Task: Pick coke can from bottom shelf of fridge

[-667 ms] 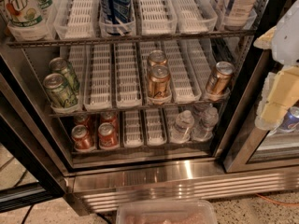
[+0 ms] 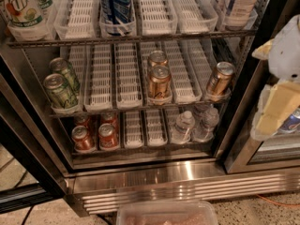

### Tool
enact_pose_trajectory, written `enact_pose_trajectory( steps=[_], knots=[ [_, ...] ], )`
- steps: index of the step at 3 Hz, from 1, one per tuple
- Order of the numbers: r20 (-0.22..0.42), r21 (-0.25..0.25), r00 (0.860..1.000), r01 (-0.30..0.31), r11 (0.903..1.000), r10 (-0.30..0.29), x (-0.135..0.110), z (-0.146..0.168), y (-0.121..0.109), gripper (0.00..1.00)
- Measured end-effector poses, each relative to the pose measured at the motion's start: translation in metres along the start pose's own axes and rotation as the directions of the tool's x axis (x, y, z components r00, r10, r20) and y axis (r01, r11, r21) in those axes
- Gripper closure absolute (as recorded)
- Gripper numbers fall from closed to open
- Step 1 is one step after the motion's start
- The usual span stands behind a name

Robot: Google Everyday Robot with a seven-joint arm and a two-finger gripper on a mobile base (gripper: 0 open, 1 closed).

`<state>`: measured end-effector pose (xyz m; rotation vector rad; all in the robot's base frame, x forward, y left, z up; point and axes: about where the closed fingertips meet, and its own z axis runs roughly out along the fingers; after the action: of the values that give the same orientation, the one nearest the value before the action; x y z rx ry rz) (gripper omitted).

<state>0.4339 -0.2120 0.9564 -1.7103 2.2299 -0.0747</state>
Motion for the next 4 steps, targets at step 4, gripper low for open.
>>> enact_pose_trajectory(
  steps=[4],
  knots=[
    [0.122, -0.036, 0.992, -0.031, 0.9989, 0.035, -0.009, 0.152, 0.088, 0.00]
  ],
)
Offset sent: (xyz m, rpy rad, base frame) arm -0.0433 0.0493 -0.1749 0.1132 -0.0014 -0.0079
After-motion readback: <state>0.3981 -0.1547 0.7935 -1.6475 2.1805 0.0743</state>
